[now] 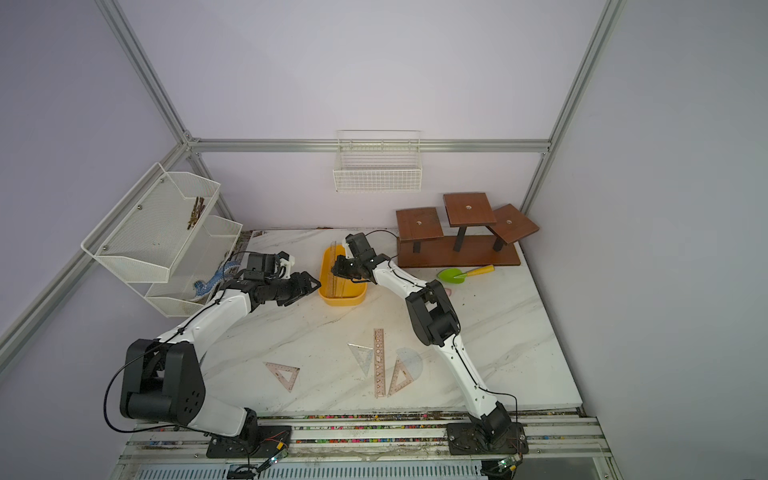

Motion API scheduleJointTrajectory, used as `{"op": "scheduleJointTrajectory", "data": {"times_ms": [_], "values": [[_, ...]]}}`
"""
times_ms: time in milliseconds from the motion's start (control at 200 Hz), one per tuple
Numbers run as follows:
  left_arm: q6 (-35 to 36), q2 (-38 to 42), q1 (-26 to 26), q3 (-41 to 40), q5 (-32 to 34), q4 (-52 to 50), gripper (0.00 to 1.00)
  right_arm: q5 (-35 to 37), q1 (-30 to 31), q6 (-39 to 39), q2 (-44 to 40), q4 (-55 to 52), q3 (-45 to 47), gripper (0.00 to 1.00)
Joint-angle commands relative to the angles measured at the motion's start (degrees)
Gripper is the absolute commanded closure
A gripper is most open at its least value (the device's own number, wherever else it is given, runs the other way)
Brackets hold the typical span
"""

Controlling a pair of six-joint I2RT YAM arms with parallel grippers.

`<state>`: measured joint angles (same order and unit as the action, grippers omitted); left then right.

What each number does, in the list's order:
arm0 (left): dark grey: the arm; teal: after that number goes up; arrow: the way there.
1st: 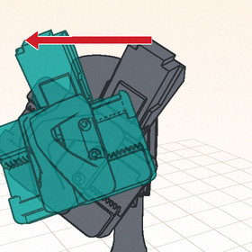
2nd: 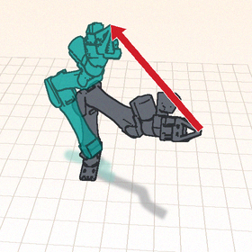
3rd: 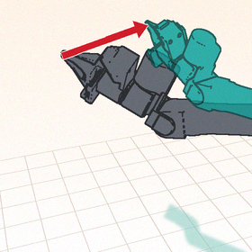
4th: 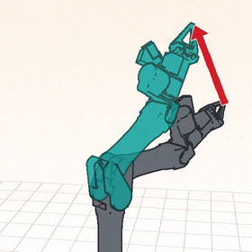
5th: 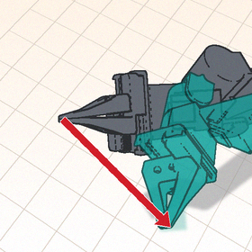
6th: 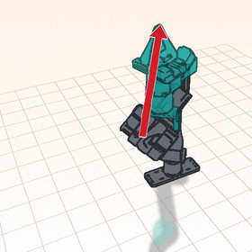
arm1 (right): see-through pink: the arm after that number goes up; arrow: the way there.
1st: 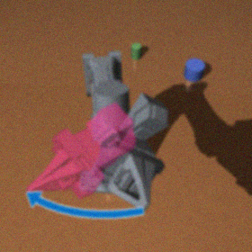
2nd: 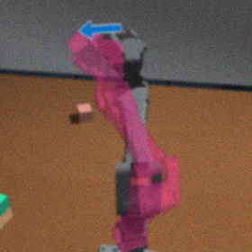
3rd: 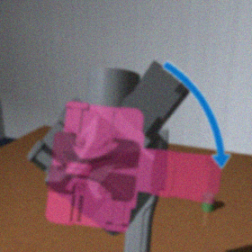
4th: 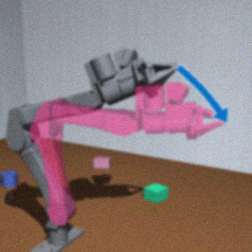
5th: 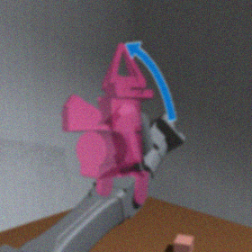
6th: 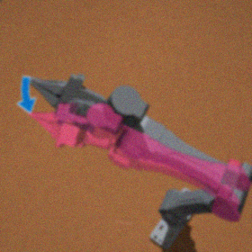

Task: Put the scattered rulers into the storage box
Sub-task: Place the ruler in the storage box.

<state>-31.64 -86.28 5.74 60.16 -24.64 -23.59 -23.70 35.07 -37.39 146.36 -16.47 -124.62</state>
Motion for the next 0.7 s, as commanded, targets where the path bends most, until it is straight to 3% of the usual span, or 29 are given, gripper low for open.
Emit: {"op": "scheduleJointTrajectory", "data": {"times_ms": [0,340,695], "values": [[1.7,-0.2,-0.2,0.2,0.0,0.5,0.28,1.5,0.4,1.1,1.2,-2.4,-1.2,0.97],[1.7,-0.3,-0.4,0.0,-0.4,0.4,0.28,1.1,1.0,0.9,1.9,-3.4,-0.7,0.96],[1.3,-1.2,-0.6,-0.7,-0.2,0.8,0.28,1.3,1.8,0.4,-3.6,-0.7,3.7,0.95]]}}
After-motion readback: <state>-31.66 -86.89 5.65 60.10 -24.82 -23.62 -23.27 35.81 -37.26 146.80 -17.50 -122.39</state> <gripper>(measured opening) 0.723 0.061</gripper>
